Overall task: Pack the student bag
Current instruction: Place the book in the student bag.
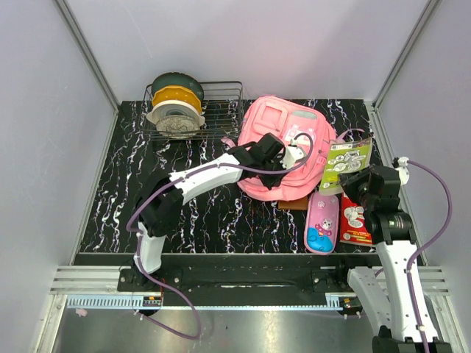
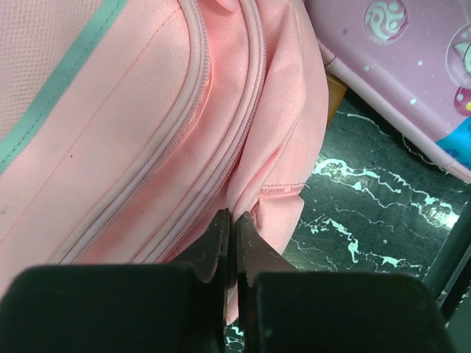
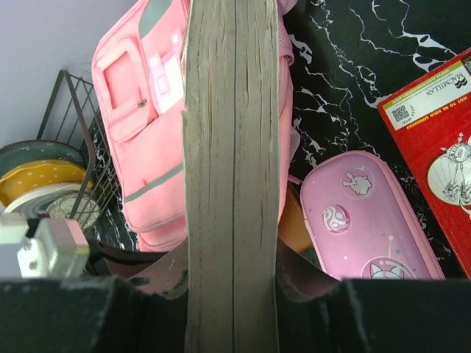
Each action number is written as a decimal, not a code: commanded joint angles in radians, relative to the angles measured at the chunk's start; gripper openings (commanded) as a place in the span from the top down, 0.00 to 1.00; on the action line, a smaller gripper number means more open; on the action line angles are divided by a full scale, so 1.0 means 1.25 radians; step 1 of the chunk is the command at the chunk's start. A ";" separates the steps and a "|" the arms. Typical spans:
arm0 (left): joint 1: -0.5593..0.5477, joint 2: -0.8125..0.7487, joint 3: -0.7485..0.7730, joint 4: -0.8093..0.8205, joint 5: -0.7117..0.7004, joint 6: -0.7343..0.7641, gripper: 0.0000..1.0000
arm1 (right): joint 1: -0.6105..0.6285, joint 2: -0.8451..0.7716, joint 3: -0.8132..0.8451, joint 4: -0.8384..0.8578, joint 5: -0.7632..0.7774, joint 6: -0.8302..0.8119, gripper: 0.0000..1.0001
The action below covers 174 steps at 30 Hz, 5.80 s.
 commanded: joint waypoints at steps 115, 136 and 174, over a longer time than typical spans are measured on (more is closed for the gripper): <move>0.059 -0.099 0.319 0.108 0.010 -0.407 1.00 | 0.230 0.678 -0.050 0.927 -0.066 0.251 0.20; 0.090 -0.114 0.285 0.149 0.053 -0.436 1.00 | 0.218 0.794 0.112 0.782 -0.178 0.199 0.05; 0.216 -0.239 -0.005 0.229 0.110 -0.433 1.00 | 0.198 0.091 -0.103 0.067 0.011 0.122 0.00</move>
